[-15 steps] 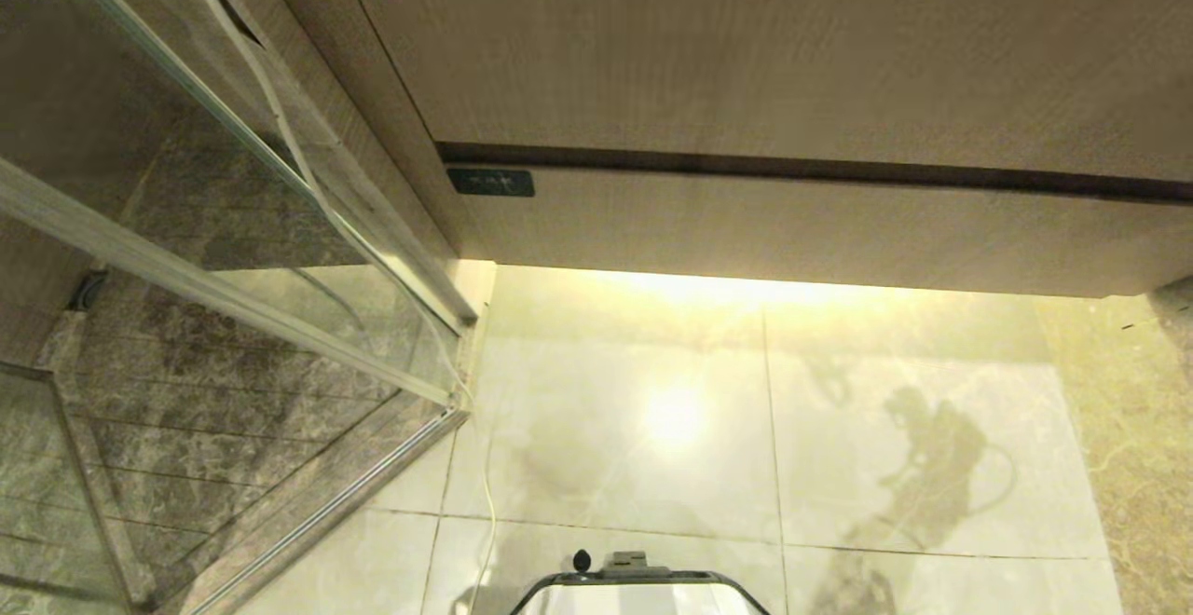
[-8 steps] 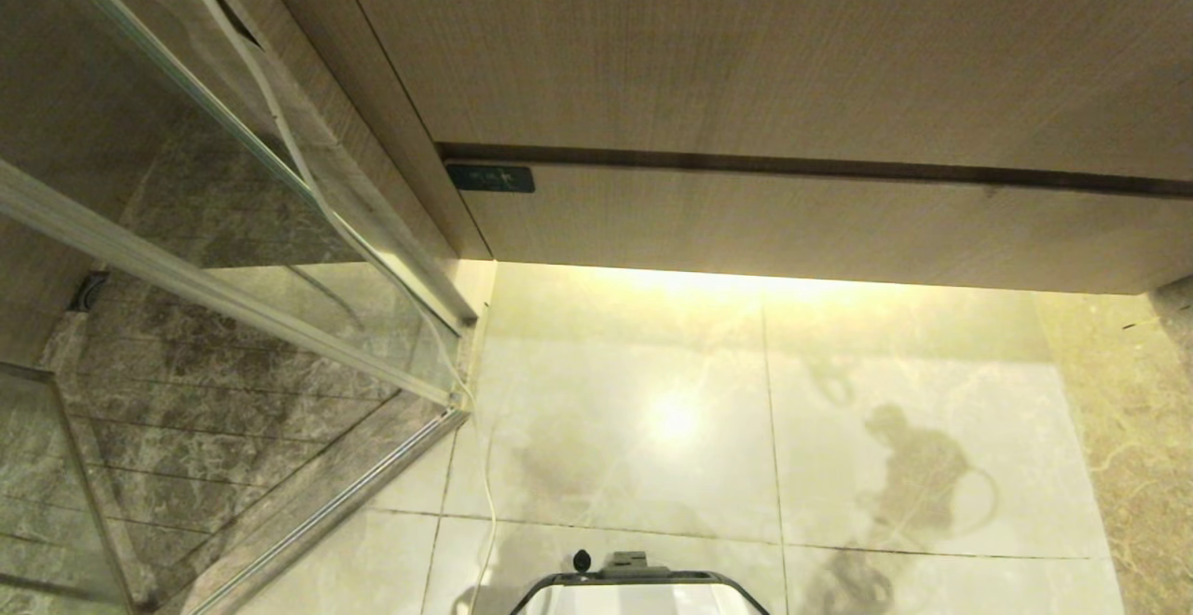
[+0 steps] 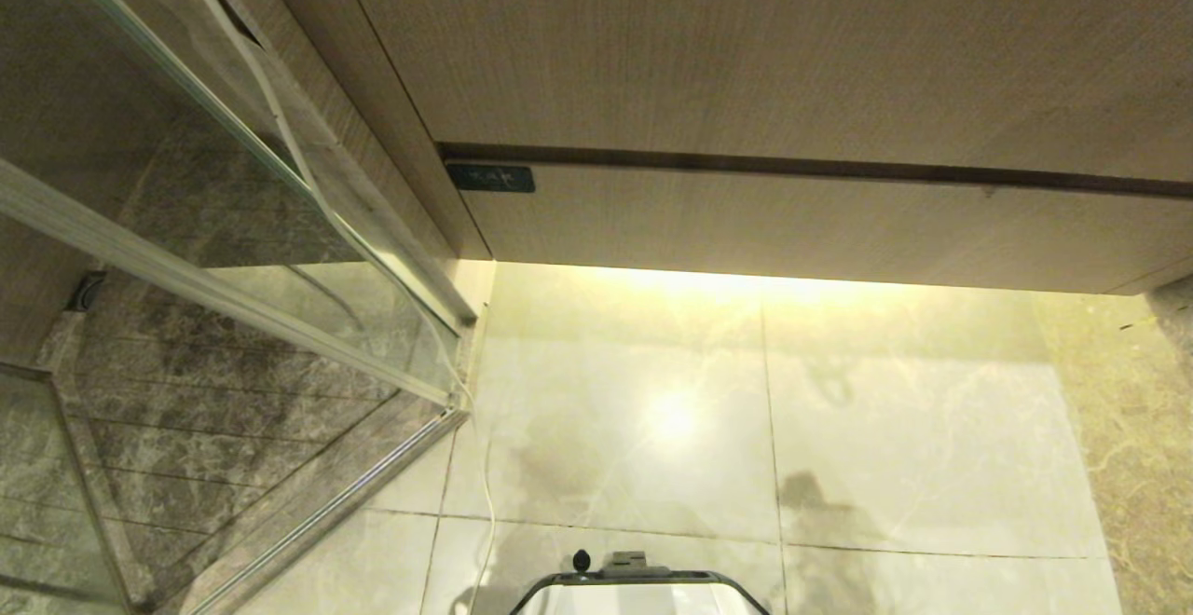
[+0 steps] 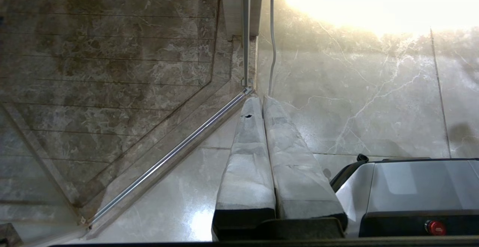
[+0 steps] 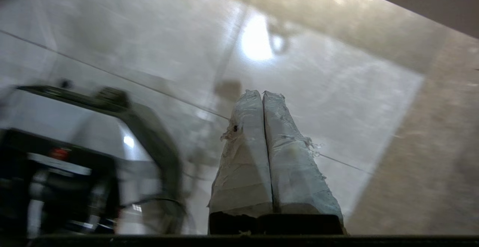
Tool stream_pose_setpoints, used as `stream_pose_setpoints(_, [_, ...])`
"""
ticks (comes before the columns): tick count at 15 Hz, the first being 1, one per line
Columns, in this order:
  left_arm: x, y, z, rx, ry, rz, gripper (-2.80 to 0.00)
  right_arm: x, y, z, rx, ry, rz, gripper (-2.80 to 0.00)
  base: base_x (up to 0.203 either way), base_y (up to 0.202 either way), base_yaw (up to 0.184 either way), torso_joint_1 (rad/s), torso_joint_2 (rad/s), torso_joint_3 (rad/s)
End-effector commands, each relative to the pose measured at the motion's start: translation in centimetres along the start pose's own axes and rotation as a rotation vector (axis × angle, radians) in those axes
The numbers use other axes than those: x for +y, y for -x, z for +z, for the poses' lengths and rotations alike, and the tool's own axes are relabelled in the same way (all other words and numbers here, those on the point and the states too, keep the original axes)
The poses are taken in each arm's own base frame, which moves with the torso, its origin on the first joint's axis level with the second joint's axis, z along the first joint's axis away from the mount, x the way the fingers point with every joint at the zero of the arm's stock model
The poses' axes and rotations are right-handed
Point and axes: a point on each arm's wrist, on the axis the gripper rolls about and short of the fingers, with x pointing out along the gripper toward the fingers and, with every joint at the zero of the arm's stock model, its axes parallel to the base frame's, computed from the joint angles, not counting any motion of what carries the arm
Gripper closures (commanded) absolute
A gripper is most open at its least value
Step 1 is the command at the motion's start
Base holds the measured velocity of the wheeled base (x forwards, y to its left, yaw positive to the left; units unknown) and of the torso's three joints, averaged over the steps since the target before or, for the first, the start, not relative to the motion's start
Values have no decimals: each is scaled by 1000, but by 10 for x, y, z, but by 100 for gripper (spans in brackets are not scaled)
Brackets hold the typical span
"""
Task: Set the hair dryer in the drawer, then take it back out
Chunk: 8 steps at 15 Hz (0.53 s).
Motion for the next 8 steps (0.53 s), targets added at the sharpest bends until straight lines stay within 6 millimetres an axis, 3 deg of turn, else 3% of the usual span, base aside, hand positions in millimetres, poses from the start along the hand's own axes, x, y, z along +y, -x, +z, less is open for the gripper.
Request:
stream_pose_setpoints(1, [0, 0, 0, 1, 0, 0, 0, 48, 39, -33, -139, -33, 76, 0, 0, 0, 0, 0, 0, 0])
stream_pose_setpoints(5, [0, 0, 0, 1, 0, 0, 0, 83, 82, -120, -383, -55, 24, 0, 0, 0, 0, 0, 0, 0])
stream_pose_setpoints(8, [0, 0, 0, 1, 0, 0, 0, 89, 58, -186, -406, -89, -5, 0, 0, 0, 0, 0, 0, 0])
